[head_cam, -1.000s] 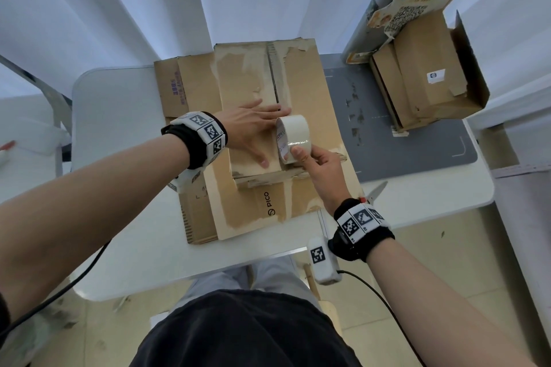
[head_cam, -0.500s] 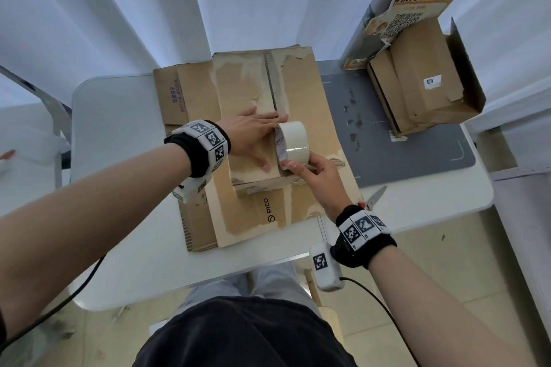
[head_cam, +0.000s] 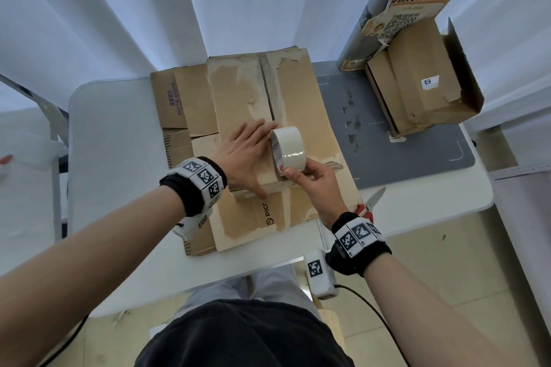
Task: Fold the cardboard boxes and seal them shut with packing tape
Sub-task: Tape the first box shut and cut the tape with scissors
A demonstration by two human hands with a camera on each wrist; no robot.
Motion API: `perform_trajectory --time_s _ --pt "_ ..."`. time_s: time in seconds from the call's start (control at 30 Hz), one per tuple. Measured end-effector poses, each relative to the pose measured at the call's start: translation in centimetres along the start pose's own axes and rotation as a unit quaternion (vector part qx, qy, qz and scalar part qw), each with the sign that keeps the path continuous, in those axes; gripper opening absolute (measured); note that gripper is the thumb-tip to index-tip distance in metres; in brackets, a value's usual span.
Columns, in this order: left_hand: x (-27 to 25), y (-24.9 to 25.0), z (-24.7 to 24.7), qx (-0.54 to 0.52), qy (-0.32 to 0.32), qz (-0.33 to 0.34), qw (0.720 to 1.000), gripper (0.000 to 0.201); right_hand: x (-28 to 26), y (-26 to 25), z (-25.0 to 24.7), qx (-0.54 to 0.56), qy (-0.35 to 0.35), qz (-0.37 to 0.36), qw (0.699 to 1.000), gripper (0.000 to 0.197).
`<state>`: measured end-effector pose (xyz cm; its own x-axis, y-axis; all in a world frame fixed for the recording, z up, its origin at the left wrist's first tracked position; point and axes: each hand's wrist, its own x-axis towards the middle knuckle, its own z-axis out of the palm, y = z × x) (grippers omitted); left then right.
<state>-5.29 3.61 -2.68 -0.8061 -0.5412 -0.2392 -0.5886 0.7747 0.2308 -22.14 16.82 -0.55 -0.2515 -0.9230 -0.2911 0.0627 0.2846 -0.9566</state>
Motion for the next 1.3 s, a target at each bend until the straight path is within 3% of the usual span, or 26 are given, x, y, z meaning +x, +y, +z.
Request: perform_trajectory --time_s 0.17,0.37,0.5,1.0,1.3 --pt "0.9 -0.6 -0.4 -0.003 0.027 0.001 1.000 0.144 1.0 -1.2 0.3 0.018 0.007 0.000 1.000 0.018" --pt "2.2 -2.0 -1.7 -0.029 -0.013 0.012 0.999 0.145 2.4 -1.4 0.7 0.012 -0.009 0.042 0.999 0.024" --pt "2.3 -2.1 -1.2 -0.025 -0.004 0.003 1.000 0.145 2.4 -1.2 0.9 0.001 -0.019 0.047 0.999 0.022" --pt "2.5 -2.0 -0.7 -0.004 -0.008 0.002 1.000 0.139 1.4 -1.5 1.3 -0.038 0.031 0.016 0.999 0.019" --pt "2.4 -2.1 -0.7 0.031 -0.015 0.021 0.999 0.126 1.2 -2.5 1.4 -0.057 0.010 0.010 0.998 0.018"
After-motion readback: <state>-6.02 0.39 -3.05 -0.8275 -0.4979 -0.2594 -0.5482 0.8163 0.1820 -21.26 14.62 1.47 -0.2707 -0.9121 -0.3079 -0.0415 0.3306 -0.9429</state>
